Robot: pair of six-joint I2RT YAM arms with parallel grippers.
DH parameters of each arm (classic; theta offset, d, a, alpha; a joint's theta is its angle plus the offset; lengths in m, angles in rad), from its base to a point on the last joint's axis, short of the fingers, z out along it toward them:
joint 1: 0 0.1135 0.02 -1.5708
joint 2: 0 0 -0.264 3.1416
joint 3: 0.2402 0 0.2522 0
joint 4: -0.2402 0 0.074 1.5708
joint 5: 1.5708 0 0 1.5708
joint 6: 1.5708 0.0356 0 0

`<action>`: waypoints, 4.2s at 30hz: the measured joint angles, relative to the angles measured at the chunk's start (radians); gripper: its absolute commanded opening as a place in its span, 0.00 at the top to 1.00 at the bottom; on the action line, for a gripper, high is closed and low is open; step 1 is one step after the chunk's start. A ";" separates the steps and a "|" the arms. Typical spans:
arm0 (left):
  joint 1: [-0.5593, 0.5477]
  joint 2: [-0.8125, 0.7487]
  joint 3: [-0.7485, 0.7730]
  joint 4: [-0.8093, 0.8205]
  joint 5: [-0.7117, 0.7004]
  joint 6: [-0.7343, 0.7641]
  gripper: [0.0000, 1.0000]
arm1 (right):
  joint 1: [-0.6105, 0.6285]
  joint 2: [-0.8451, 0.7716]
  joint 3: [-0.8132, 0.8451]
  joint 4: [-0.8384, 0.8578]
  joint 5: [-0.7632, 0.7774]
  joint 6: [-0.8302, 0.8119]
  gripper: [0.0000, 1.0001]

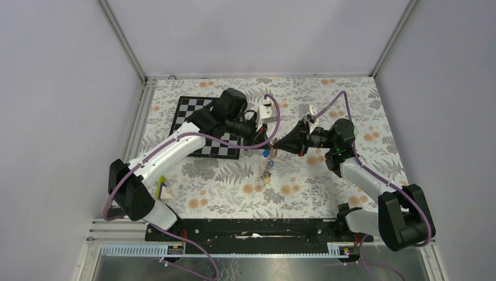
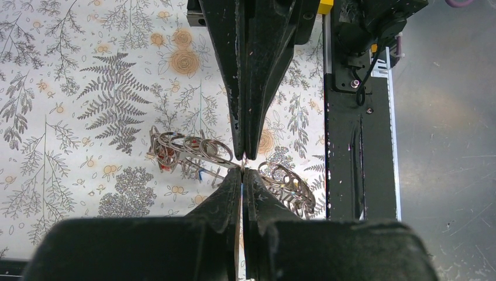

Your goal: Put the keys on the keyring

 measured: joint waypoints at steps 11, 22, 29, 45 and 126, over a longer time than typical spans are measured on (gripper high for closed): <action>-0.020 0.000 0.008 -0.053 -0.056 0.026 1.00 | -0.001 0.000 0.002 -0.074 0.011 -0.056 0.71; -0.048 0.011 0.043 -0.106 -0.113 0.036 1.00 | 0.021 -0.004 0.006 -0.218 0.026 -0.170 0.65; -0.051 0.020 0.043 -0.111 -0.129 0.039 1.00 | 0.033 -0.019 0.008 -0.237 0.021 -0.191 0.66; -0.060 0.035 0.043 -0.114 -0.127 0.039 1.00 | 0.050 -0.025 0.013 -0.249 0.021 -0.205 1.00; 0.044 0.033 -0.314 0.393 0.188 -0.062 1.00 | 0.010 -0.025 0.026 -0.220 0.016 -0.112 1.00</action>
